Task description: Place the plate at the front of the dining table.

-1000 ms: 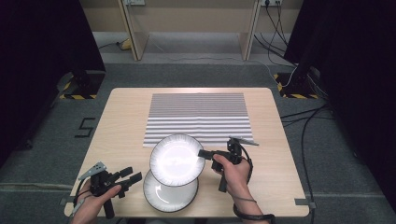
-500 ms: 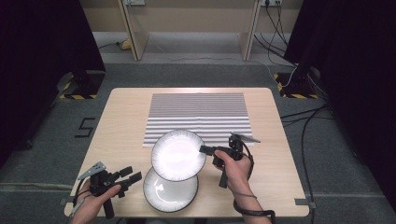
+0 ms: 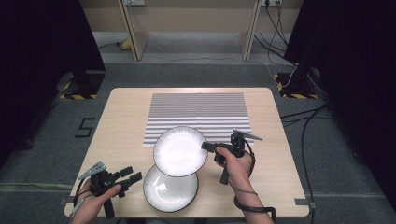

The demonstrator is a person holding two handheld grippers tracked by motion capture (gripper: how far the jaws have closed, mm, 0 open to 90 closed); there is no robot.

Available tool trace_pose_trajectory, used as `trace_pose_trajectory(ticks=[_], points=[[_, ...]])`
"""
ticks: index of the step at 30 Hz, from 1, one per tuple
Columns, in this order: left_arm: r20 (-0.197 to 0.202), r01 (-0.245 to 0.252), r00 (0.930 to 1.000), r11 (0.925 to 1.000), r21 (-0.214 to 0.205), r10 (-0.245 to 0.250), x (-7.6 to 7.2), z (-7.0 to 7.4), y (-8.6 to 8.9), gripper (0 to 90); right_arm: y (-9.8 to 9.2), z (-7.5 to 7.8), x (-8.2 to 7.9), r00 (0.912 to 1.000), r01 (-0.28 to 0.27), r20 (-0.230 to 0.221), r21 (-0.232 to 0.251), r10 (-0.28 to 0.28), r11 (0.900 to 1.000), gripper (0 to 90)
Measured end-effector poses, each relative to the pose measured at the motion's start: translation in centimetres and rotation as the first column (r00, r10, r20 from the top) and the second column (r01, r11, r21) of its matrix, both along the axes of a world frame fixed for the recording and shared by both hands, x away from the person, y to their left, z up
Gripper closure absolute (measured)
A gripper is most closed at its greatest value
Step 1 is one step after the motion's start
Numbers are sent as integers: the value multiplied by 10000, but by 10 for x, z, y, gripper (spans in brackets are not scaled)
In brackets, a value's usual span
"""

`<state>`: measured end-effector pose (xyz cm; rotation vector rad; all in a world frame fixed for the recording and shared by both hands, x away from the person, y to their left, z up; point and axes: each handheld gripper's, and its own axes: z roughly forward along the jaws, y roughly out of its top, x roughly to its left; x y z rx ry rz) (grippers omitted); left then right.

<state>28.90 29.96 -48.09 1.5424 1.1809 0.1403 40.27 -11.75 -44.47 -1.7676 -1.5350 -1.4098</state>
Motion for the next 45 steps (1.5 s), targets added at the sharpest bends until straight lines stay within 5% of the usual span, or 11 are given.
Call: trace_pose_trajectory(ticks=[45], points=[[1,8,10000,10000,4,-8,0,0,0,333,-3,5,21,9985,540,35,-46,-540,9985,764]])
